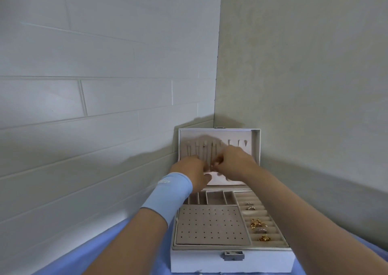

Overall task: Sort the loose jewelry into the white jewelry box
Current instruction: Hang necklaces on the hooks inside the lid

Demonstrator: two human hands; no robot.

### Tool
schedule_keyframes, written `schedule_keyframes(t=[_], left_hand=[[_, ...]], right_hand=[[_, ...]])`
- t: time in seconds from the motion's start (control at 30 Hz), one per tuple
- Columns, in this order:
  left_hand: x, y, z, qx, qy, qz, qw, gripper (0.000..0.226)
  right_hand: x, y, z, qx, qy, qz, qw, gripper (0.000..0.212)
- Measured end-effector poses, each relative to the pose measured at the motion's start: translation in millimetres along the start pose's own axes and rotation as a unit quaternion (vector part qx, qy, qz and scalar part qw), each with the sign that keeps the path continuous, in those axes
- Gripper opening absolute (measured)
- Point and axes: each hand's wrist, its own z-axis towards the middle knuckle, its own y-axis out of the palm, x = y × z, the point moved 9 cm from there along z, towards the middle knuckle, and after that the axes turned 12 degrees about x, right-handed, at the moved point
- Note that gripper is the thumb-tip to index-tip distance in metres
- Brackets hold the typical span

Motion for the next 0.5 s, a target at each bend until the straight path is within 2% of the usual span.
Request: schedule_keyframes(t=[0.27, 0.37, 0.5], left_hand=[[5.7, -15.0, -15.2, 0.025, 0.015, -0.046, 0.999, 0.043], [16.5, -30.6, -36.6, 0.049, 0.018, -0.082, 0.995, 0.036], [34.7, -34.7, -74.8, 0.037, 0.021, -0.112, 0.993, 0.027]], right_hand=[[-3.7, -16.6, -24.1, 0.011, -0.017, 0.04, 0.999, 0.024], [-5.4, -30.9, -45.5, 0.006, -0.018, 0.091, 0.996, 0.021], [-11.0, -45.3, -87.4, -0.027, -0.027, 0.131, 0.991, 0.015]])
